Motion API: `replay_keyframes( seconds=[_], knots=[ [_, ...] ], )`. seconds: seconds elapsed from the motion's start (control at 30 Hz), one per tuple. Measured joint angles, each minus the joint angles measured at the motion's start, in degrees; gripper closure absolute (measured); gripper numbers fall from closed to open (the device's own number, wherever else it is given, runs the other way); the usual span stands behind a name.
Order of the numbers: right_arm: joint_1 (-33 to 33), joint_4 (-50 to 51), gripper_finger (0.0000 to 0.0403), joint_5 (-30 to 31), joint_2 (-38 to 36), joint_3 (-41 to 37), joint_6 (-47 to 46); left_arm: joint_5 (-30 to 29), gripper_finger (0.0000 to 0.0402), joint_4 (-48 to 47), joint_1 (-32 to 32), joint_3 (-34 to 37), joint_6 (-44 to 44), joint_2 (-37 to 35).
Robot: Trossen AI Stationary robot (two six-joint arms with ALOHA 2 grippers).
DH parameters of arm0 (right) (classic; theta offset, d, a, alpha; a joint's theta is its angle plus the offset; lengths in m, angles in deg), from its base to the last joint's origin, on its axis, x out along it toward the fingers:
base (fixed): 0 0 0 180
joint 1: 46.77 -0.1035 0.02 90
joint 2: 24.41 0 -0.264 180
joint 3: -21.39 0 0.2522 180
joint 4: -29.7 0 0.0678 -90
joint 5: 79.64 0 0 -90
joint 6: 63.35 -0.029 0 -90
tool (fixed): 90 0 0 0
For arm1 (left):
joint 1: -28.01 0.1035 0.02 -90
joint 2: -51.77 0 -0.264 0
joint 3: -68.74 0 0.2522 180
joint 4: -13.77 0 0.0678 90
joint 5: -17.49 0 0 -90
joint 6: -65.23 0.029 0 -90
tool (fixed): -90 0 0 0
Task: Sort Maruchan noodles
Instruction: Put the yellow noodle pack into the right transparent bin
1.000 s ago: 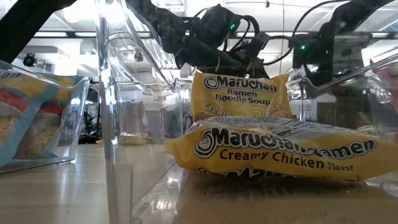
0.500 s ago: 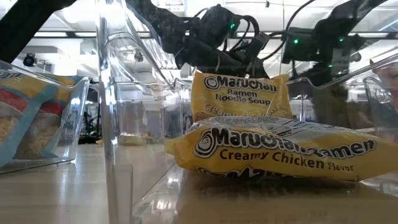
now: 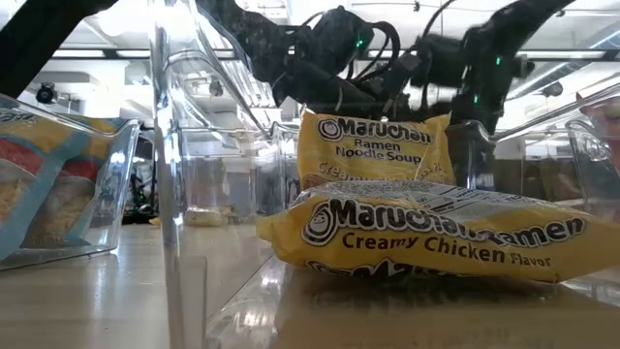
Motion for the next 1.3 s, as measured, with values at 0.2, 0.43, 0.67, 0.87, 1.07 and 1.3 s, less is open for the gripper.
replay_keyframes(
  seconds=[0.2,0.43,0.67,0.87,1.07,1.3],
  knots=[
    [0.02,5.21,0.028,-0.1,-5.77,0.46,-0.48,-2.51,0.0268,-2.42,0.84,0.4,0.55,0.02],
    [0.0,5.43,0.028,-0.44,-6.92,-0.17,-3.45,-3.91,0.0268,-2.72,2.54,0.48,-0.78,2.15],
    [0.0,5.26,0.028,1.22,-6.04,-0.17,-1.77,-3.85,0.0268,-2.41,2.62,0.55,-1.98,4.48],
    [0.0,5.34,0.028,2.7,-6.04,-0.17,-1.53,-4.76,0.0268,-2.78,2.8,0.5,-3.34,6.14],
    [0.0,11.28,0.028,2.5,-6.16,-0.15,-2.38,-7.58,0.0268,-5.49,2.89,0.44,-5.46,6.31],
    [0.01,15.49,0.028,2.33,-6.79,-0.15,-2.43,-4.75,0.0268,-4.25,2.55,0.14,-2.95,4.43]
  ],
)
